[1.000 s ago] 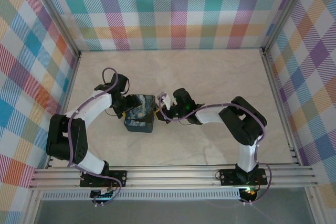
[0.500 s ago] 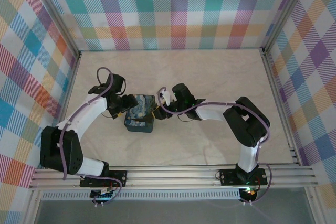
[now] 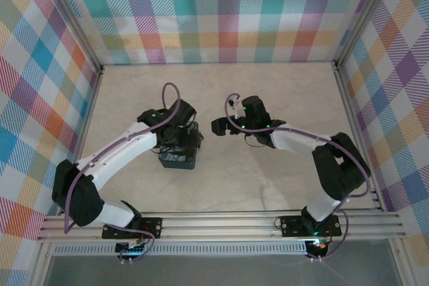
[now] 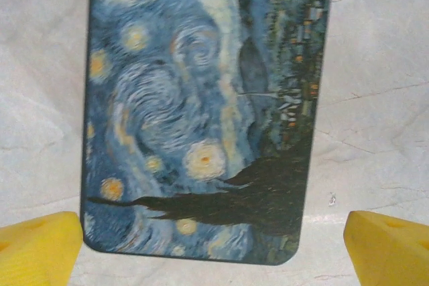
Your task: Unlock the padlock with the key
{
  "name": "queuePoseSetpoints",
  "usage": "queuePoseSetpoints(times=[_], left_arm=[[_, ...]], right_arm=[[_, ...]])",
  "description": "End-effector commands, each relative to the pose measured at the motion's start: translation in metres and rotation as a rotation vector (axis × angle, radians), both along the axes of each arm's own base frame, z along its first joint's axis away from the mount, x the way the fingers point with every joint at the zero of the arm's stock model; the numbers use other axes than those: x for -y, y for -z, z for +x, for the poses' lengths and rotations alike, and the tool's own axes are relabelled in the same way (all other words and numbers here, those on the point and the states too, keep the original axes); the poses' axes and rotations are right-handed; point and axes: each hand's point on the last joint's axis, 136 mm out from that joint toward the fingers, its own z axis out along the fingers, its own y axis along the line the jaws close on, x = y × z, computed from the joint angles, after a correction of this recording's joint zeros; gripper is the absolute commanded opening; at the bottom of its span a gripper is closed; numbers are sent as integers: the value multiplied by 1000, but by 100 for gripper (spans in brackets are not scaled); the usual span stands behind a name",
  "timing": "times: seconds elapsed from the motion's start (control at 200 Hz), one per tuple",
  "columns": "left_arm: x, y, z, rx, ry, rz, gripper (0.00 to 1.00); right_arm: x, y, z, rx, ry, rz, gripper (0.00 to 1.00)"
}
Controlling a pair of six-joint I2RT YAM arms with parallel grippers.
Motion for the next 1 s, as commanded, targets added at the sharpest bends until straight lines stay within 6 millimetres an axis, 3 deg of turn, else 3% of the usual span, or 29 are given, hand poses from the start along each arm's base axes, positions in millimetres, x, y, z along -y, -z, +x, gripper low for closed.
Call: queuePoseSetpoints(times=[0.0, 0.145, 0.245, 0.46, 0.71, 0.995], left_arm=[[-3, 10, 8, -18, 38, 124, 100], [3, 17, 27, -4, 76, 184, 100], [17, 14, 42, 18, 126, 176, 100], [36, 22, 64, 29, 147, 253, 100], [21, 33, 71, 51, 54, 410, 100], [18, 48, 77, 16, 76, 445, 76]], right_arm=[[27, -22, 8, 49, 102, -9, 100], [43, -50, 4, 156, 133, -2, 100], [58, -55, 4, 174, 207, -18, 100], [64, -46, 10, 163, 258, -34, 100], [61, -33, 13, 149, 242, -32, 99], [52, -29, 4, 127, 162, -8, 95]])
